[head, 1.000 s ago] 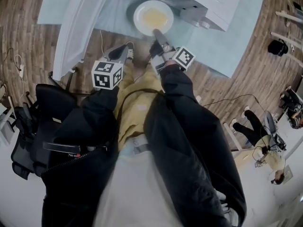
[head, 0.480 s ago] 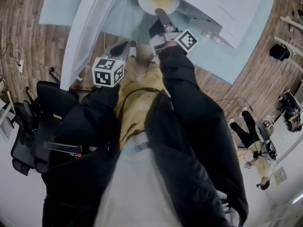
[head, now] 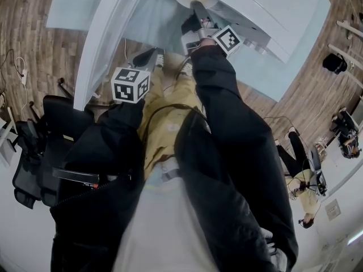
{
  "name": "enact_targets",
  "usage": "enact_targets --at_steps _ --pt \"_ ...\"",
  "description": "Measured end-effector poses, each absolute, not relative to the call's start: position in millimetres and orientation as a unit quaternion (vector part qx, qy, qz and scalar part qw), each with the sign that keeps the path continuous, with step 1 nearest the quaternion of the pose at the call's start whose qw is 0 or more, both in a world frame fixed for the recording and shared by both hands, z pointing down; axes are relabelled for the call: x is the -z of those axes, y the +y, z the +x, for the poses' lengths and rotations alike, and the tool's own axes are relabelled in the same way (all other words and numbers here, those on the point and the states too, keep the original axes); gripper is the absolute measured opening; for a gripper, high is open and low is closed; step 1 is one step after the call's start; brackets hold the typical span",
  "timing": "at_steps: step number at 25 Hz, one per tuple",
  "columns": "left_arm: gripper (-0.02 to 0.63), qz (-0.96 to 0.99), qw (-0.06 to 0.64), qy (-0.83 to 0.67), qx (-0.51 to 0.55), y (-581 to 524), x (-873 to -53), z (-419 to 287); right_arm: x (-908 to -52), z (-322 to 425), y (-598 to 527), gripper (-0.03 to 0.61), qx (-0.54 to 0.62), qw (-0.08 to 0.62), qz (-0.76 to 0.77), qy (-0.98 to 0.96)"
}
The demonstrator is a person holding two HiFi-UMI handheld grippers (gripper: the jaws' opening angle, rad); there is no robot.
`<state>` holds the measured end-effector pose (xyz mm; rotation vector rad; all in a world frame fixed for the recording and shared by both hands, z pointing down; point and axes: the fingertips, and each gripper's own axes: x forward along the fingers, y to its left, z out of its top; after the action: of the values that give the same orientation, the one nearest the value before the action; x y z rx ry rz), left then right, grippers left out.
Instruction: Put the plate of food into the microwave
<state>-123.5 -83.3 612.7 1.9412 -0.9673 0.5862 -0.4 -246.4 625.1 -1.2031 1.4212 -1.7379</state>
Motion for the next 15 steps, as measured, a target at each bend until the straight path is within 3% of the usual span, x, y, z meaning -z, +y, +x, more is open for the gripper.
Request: enact_targets --at_steps 7,10,15 --pt "-0.005 0.777 0.433 -0.39 -0.236 -81 -614 -126 -627 1 -251 0.025 0.644 0.295 -0.453 0.541" --pt "-0.005 0.779 0.432 -0.389 -0.236 -80 -612 -125 -625 1 -248 0.084 0.642 0.288 -0.451 0.55" --pt "-0.005 0.787 0.421 -0.389 -0.229 -81 -600 -116 -612 1 -223 0.089 0.637 0.266 -0.439 0.575"
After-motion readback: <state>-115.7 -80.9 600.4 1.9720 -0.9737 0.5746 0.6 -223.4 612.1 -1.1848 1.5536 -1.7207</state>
